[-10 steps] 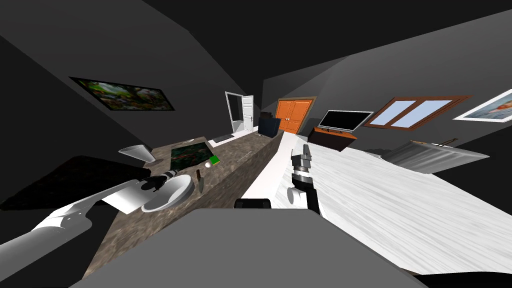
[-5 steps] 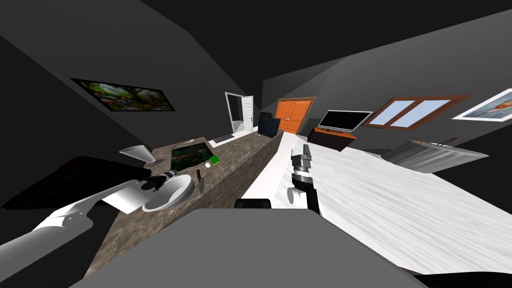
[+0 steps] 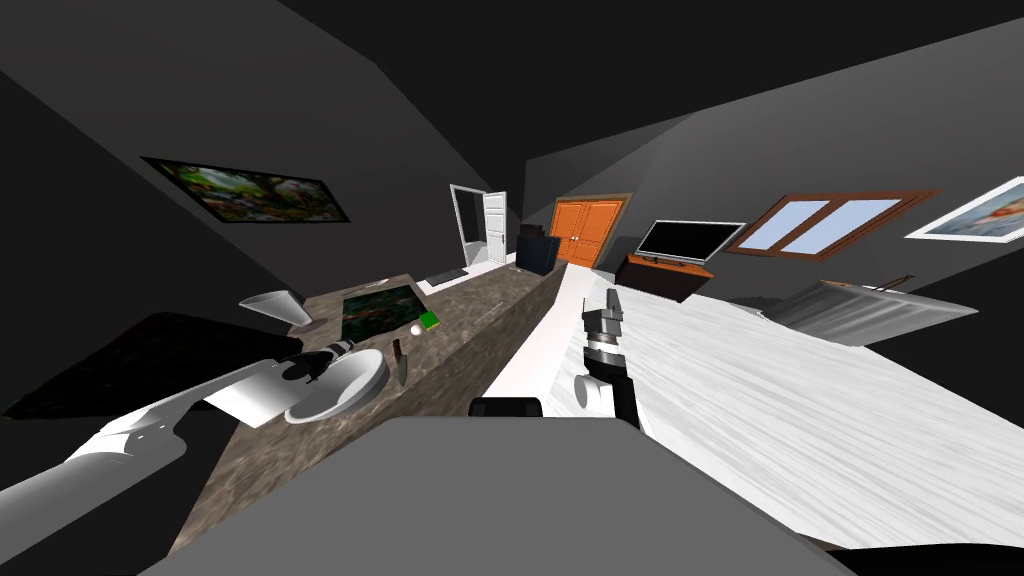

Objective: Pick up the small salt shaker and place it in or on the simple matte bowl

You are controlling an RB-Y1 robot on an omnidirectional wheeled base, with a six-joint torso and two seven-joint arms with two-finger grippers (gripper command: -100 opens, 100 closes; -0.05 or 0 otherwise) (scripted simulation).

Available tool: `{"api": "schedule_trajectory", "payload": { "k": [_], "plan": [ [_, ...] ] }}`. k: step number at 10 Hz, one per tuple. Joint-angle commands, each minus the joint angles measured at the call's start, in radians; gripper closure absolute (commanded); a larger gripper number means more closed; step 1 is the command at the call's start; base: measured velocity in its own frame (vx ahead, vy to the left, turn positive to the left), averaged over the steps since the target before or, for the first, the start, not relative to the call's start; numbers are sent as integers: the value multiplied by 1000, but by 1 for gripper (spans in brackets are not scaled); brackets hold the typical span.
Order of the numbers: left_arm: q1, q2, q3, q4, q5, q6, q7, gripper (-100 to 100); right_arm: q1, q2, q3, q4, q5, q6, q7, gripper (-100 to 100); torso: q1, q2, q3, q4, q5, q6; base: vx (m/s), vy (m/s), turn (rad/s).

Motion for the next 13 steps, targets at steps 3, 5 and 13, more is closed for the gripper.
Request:
{"api": "schedule_trajectory", "payload": {
  "k": [3, 5, 13],
  "plan": [
    [-41, -2, 15, 53, -8, -61, -29, 100, 0, 0, 0, 0, 0, 0, 0, 0, -3, 2, 1, 1, -1, 1, -36, -39, 6],
    [-67, -5, 25, 88, -14, -100, -47, 100, 0, 0, 0, 0, 0, 0, 0, 0, -3, 3, 2, 1, -1, 0, -39, -44, 10],
    [-220, -30, 79, 301, -44, -321, -152, 100, 0, 0, 0, 0, 0, 0, 0, 0, -6, 6, 4, 2, -2, 1, -55, -61, 9]
  ]
}}
